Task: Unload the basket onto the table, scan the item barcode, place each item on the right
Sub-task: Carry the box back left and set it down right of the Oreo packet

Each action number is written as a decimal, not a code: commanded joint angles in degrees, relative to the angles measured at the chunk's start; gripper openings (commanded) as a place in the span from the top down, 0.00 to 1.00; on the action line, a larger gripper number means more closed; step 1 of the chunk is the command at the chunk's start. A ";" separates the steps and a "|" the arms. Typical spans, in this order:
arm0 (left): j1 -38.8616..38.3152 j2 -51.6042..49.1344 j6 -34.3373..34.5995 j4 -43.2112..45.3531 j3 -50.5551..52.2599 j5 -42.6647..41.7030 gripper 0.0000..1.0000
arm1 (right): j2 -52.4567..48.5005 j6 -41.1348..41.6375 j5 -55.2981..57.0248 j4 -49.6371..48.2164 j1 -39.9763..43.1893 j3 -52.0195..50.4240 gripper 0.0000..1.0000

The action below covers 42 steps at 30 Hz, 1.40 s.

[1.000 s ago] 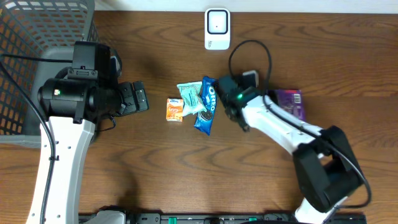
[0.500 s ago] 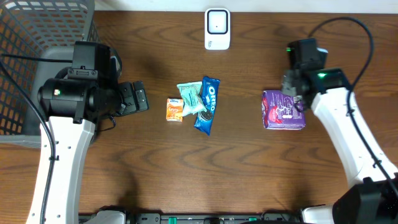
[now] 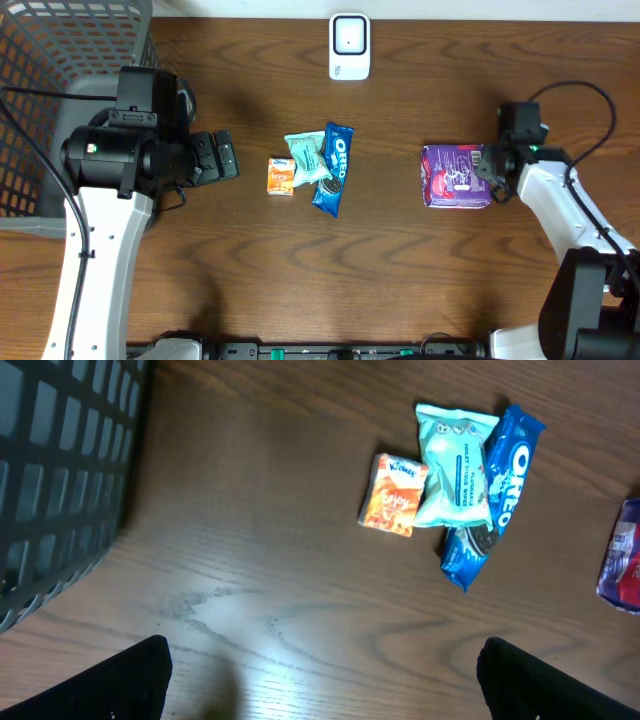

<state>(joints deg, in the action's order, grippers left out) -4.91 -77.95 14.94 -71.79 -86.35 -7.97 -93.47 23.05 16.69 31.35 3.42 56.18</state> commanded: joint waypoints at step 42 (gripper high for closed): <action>0.13 0.09 -0.74 -0.17 -1.14 0.76 0.02 | -0.44 1.51 -14.99 -0.39 -3.04 1.38 0.99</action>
<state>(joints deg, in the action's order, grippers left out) -4.93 -77.95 14.94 -71.79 -86.35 -7.88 -93.49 24.14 -0.95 31.81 0.23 58.94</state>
